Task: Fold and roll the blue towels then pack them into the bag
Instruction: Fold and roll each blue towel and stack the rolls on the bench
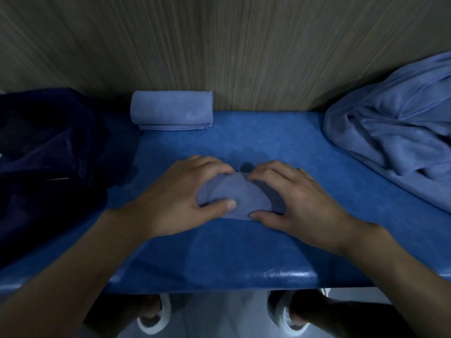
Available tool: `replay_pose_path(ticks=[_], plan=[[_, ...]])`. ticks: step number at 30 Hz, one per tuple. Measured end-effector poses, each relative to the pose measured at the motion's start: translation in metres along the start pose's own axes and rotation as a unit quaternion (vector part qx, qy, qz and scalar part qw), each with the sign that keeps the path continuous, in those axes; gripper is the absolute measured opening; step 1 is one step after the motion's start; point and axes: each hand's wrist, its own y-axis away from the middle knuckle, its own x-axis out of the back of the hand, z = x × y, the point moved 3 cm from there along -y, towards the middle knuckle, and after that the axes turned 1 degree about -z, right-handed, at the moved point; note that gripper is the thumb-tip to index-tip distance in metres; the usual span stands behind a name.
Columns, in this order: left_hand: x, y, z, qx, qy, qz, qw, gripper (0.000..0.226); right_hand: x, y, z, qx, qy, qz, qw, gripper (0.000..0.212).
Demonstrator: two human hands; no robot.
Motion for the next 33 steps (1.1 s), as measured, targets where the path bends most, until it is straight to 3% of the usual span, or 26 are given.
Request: replay_pose_path(ticks=[4, 6, 10, 20, 26, 33], plan=[[0.022, -0.002, -0.021, 0.077, -0.055, 0.120, 0.988, 0.055, 0.005, -0.018, 0.016, -0.020, 0.004, 0.035, 0.999, 0.060], [0.032, -0.005, -0.031, 0.103, -0.133, 0.135, 0.976, 0.058, 0.011, -0.028, 0.025, -0.040, 0.018, 0.040, 0.998, 0.062], [0.045, -0.024, -0.046, 0.096, -0.240, 0.111, 0.960, 0.059, 0.021, -0.046, 0.045, -0.073, 0.038, 0.036, 0.996, 0.060], [0.041, -0.040, -0.069, 0.124, -0.263, 0.049, 0.956, 0.066, 0.037, -0.099, 0.071, -0.116, 0.129, 0.035, 0.984, 0.056], [0.042, -0.042, -0.067, 0.130, -0.261, 0.039, 0.956, 0.069, 0.030, -0.121, 0.064, -0.108, 0.226, 0.102, 0.963, 0.051], [0.047, -0.056, -0.053, 0.150, -0.291, 0.018, 0.945, 0.064, 0.017, -0.115, 0.065, -0.101, 0.205, 0.099, 0.968, 0.053]])
